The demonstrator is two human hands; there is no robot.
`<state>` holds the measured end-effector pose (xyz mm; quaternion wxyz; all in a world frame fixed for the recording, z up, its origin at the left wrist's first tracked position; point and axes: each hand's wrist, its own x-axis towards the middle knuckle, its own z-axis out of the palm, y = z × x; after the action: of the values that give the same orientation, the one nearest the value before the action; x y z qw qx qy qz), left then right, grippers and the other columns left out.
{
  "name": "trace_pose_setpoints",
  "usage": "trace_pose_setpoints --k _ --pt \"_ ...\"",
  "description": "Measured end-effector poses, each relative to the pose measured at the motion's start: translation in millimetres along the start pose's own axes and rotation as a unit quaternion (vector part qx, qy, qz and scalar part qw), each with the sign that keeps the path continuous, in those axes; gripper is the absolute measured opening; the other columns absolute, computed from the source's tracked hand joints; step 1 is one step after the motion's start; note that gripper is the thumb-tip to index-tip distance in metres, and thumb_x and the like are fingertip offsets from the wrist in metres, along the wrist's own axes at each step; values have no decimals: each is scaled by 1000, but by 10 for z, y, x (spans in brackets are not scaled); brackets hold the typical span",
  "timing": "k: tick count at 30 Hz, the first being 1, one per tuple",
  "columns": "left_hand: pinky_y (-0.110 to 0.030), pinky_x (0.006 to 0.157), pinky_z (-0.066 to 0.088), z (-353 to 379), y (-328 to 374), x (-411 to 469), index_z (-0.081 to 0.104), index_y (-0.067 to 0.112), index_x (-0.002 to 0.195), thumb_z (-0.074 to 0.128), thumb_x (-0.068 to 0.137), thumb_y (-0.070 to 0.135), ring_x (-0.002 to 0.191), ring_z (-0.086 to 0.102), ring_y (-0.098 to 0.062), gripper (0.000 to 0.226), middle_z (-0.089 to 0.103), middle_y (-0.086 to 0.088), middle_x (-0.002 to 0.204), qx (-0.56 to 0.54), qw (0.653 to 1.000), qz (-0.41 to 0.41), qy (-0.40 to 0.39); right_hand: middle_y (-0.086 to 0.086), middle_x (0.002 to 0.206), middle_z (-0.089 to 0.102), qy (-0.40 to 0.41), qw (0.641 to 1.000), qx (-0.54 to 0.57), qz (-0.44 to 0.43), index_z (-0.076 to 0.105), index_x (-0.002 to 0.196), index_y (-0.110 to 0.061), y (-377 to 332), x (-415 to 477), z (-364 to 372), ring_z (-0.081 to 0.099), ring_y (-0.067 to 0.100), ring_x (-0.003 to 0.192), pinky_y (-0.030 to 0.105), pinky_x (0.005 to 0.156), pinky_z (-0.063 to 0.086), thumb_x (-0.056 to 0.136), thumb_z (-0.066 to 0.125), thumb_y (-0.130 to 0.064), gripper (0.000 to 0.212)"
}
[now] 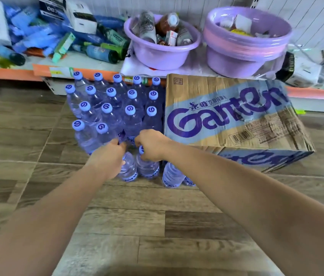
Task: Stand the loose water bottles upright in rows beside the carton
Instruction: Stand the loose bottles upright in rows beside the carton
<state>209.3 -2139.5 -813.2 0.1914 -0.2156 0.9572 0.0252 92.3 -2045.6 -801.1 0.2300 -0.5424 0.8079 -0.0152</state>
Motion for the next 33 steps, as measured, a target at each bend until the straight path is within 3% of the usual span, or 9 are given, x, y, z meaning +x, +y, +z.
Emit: trace_pose_setpoints --k 3,7,13,15,19,22,25,29,33 --pt "-39 93 47 78 -10 -250 50 6 121 58 87 19 113 55 -34 37 48 -14 124 -39 999 6 -24 5 85 51 -26 999 2 -26 59 91 -11 -125 -237 92 54 30 88 25 53 32 82 61 -12 9" --pt "-32 89 46 138 144 -572 61 8 110 60 80 17 110 56 -30 32 56 -13 115 -40 996 34 -67 14 115 61 -44 998 10 -52 65 107 -8 -222 -633 258 60 32 105 24 68 34 80 67 -14 28" --pt "-30 89 46 159 692 -788 59 14 116 67 76 20 112 55 -26 41 57 -9 121 -15 982 53 -183 15 119 60 -107 991 -11 -78 62 114 -7 -29 -1135 403 58 32 108 31 72 44 81 68 -13 34" --pt "-27 82 44 158 940 -804 59 15 113 68 75 19 111 55 -24 39 58 -7 120 -28 978 63 -196 14 114 63 -135 988 -17 -74 61 113 -7 135 -1286 397 59 31 102 32 72 46 80 70 -13 35" --pt "-29 79 45 145 1516 -800 61 22 108 69 73 21 106 59 -22 36 63 -1 115 -21 980 97 -170 12 97 59 -151 988 -24 -37 58 96 -12 568 -1618 360 52 27 87 25 56 37 79 70 -11 21" --pt "-30 74 45 82 1878 -704 61 17 105 68 73 15 104 60 -24 33 64 -3 111 -56 980 111 -155 12 115 61 -134 991 -25 4 60 115 -10 909 -1821 285 57 28 102 30 70 43 80 70 -14 36" --pt "-33 73 47 -8 2205 -530 61 12 100 66 72 13 99 61 -27 29 65 -7 105 -71 978 140 -137 10 119 59 -116 992 -13 52 57 121 -13 1257 -1987 200 57 28 110 35 81 49 80 72 -16 43" --pt "-34 62 42 -98 2575 -288 55 6 90 58 75 11 80 58 -32 16 59 -15 92 -87 980 156 -85 9 120 58 -83 992 -1 97 58 120 -13 1645 -2153 127 56 26 103 31 72 44 81 71 -17 41" --pt "-41 76 52 -129 2728 -97 57 3 100 60 76 12 92 59 -33 26 55 -13 104 -90 981 168 -31 8 120 59 -46 991 -10 122 57 120 -12 1903 -2293 34 56 27 102 30 71 42 83 67 -20 39"
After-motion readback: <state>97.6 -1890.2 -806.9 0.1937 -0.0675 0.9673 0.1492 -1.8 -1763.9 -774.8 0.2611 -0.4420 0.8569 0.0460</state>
